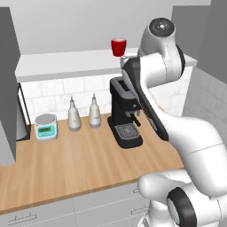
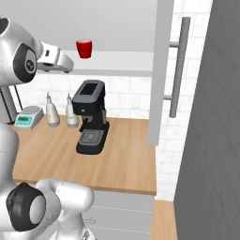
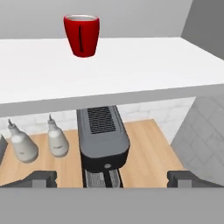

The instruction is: Gather all objects into one cabinet and sort the glasses and bowls to opposite sides.

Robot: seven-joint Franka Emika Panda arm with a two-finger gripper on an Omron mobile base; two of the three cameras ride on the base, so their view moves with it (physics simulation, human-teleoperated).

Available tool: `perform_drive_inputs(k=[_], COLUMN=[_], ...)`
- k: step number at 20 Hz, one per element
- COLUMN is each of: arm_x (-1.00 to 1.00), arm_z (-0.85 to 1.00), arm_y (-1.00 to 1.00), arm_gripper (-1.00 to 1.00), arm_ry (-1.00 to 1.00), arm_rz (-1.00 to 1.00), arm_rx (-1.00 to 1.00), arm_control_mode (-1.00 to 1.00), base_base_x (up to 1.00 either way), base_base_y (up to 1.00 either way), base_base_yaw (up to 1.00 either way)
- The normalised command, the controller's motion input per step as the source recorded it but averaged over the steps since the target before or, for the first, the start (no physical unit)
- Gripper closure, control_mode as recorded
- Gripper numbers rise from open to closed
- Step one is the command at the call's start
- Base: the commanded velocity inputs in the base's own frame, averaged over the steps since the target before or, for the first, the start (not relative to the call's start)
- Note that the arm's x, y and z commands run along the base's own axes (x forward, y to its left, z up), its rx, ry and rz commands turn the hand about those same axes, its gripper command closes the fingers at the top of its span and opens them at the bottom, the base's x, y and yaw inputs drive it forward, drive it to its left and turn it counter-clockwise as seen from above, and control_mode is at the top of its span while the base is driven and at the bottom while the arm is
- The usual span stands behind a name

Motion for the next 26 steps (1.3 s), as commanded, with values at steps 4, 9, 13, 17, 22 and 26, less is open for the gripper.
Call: perform_drive_inputs(k=[4, 9, 13, 17, 22, 26], arm_x=[0.07, 0.46, 0.44, -0.03, -0.15, 0.17], arm_z=[0.53, 0.00, -0.16, -0.28, -0.33, -0.25], arm_y=[0.00, -0.07, -0.05, 0.01, 0.02, 0.00], arm_gripper=[-1.00, -1.00, -1.00, -1.00, -1.00, -1.00], arm_ry=[0.00, -0.02, 0.00, -0.04, -0.17, -0.11], arm_rz=[-0.05, 0.03, 0.07, 0.04, 0.01, 0.00], arm_rx=[0.00, -0.01, 0.00, 0.00, 0.00, 0.00], arm_control_mode=[-1.00, -1.00, -1.00, -1.00, -1.00, -1.00], base_base_x=[0.00, 0.00, 0.00, 0.00, 0.00, 0.00], base_base_y=[0.00, 0.00, 0.00, 0.00, 0.00, 0.00], base_base_yaw=[0.00, 0.00, 0.00, 0.00, 0.00, 0.00])
